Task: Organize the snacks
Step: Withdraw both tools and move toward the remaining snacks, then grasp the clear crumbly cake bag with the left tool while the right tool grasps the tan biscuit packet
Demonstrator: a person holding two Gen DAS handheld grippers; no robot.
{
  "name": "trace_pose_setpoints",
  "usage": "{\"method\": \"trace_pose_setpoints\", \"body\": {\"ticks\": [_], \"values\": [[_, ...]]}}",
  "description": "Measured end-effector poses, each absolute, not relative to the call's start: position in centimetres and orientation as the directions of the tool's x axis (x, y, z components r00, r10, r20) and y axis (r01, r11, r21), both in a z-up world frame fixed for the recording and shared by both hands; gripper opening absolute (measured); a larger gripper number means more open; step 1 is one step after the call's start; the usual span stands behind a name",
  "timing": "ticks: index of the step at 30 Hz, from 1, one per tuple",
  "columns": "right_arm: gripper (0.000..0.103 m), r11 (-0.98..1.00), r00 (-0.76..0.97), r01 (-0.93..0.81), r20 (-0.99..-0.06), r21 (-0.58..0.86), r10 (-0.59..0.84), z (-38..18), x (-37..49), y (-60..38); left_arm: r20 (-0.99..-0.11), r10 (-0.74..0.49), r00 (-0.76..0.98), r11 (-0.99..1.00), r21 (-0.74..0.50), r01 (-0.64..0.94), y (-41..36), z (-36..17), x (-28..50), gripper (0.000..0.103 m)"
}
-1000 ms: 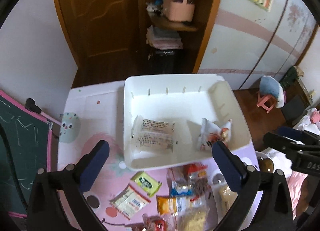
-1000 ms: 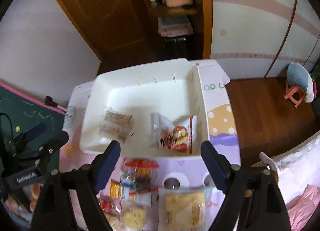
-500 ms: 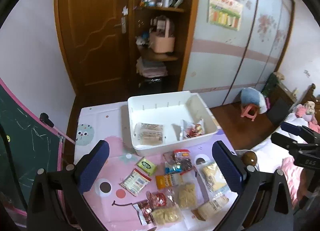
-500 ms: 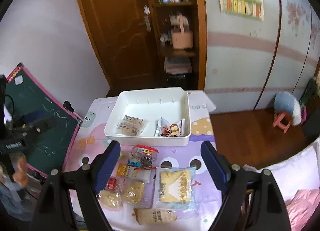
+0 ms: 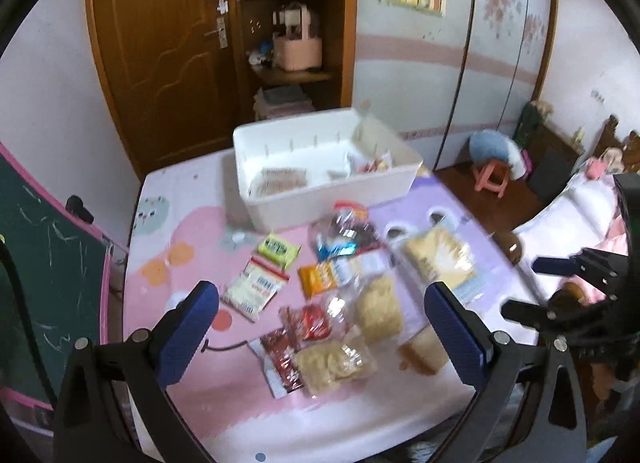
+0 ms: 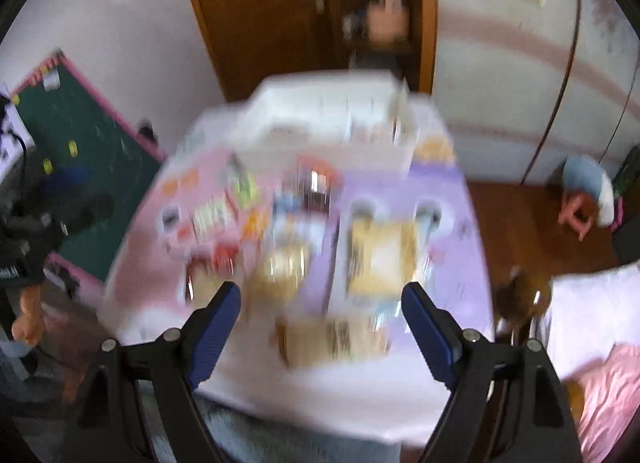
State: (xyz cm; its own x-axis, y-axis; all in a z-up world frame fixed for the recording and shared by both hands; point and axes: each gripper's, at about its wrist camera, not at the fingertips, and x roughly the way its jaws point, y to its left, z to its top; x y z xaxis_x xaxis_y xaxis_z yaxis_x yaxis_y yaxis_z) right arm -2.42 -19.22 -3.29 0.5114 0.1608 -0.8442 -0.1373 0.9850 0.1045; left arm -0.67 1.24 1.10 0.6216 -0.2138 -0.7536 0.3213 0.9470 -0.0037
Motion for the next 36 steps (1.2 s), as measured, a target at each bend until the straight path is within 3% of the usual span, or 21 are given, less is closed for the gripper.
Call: {"method": "trace_pose_setpoints", "body": {"ticks": [3,7,15,25,36], "values": [[0.083,0.986,0.428,-0.101,-0.889,0.132,0.163,-7.3,-2.8,-19.5,-0.794,-0.214,0.569,0.918,0.035,0.395,0.5,-2.6,-0.5,0.102],[0.083,0.957,0.270,0.004,-0.922,0.289,0.278,-12.6,-2.7,-21.6,-0.838,-0.170,0.518,0.838,0.153,0.524,-0.6,-7.7,-0.4,0.102],[0.083,0.893,0.155,0.184,-0.910,0.410,0.386,-17.2,-1.4,-22.9,-0.905,-0.181,0.386,0.763,0.118,0.635,-0.7,-13.0,1.5,0.102],[0.083,0.910,0.146,0.266,-0.946,0.318,0.288,-18.7,0.8,-21.1,-0.939,-0.153,0.308,0.651,0.138,0.747,-3.3,-15.7,1.7,0.102],[0.085,0.909,0.134,0.383,-0.984,0.162,0.119,-19.1,3.8,-18.0,-0.956,-0.163,0.243,0.672,0.073,0.737,-4.3,-17.3,3.9,0.102]]}}
